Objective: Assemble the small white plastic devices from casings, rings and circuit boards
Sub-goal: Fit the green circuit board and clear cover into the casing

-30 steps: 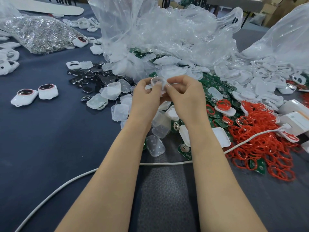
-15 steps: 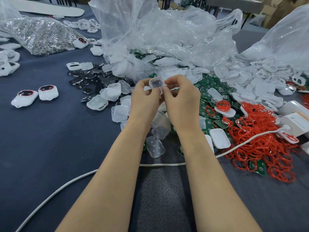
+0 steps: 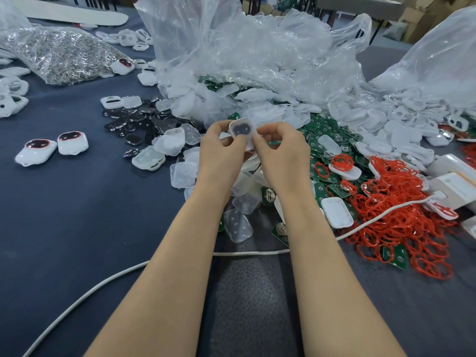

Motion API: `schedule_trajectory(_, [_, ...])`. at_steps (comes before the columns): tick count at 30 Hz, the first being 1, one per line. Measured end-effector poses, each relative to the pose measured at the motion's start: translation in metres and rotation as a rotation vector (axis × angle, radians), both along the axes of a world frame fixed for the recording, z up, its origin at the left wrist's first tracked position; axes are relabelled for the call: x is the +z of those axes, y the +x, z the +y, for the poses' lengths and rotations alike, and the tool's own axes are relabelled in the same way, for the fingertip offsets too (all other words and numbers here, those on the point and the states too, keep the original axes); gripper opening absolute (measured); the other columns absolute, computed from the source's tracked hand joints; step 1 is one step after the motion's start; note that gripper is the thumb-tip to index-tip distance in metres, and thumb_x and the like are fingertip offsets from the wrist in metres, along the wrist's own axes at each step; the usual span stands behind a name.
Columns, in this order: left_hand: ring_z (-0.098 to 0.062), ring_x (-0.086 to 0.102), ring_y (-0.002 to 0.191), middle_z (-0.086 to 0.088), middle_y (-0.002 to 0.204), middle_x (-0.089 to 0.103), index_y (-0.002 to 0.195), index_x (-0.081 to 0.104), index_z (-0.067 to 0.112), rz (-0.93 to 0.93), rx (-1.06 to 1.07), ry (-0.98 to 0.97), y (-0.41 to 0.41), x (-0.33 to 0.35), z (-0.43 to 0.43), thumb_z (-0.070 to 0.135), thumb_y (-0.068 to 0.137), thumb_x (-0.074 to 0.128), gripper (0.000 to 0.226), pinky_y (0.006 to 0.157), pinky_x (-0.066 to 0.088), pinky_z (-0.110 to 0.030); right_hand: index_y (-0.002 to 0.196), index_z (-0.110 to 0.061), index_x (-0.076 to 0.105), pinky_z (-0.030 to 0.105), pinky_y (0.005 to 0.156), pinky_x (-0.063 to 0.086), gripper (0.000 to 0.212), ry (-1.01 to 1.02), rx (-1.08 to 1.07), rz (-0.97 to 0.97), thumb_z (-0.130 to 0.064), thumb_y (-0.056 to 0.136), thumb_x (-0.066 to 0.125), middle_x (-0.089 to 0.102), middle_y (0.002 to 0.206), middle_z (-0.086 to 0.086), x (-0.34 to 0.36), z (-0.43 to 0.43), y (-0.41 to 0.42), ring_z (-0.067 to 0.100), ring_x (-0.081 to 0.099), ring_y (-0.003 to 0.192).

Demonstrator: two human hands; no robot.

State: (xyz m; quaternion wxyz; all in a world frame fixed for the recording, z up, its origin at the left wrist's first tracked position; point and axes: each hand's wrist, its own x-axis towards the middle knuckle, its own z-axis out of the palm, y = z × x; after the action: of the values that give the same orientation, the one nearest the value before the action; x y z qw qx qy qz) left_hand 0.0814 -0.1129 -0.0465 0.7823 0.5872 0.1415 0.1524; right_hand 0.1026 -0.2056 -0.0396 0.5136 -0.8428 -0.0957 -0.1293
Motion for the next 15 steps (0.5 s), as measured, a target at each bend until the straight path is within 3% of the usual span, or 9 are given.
schedule_trajectory(8, [-0.006,0.069,0.065,-0.001,0.080,0.070,0.098,0.055,0.020,-0.009,-0.006,0.027,-0.001,-0.001,0.001,0.001,0.090,0.056,0.021,0.064,0.056,-0.019,0.092,-0.021,0.063,0.012,0.068,0.042,0.007,0.047,-0.013,0.036,-0.027,0.091,0.062,0.061,0.083,-0.012,0.002,-0.006,0.004,0.000,0.055,0.076])
schedule_trajectory(11, [-0.003,0.068,0.061,0.002,0.081,0.069,0.097,0.056,0.019,0.002,0.020,-0.010,-0.001,0.000,0.003,-0.003,0.088,0.054,0.024,0.057,0.051,-0.013,0.099,-0.021,0.066,0.017,0.078,0.043,0.012,0.044,-0.196,-0.004,-0.025,0.092,0.057,0.059,0.084,-0.015,0.010,-0.030,0.013,0.004,0.057,0.084])
schedule_trajectory(15, [-0.004,0.069,0.065,0.003,0.080,0.068,0.096,0.058,0.019,0.015,0.042,-0.082,0.001,0.001,0.006,0.001,0.090,0.055,0.019,0.058,0.051,-0.013,0.094,-0.020,0.070,0.022,0.074,0.041,0.018,-0.163,-0.385,0.036,-0.014,0.086,0.055,0.066,0.088,-0.003,0.011,-0.066,0.019,0.014,0.059,0.084])
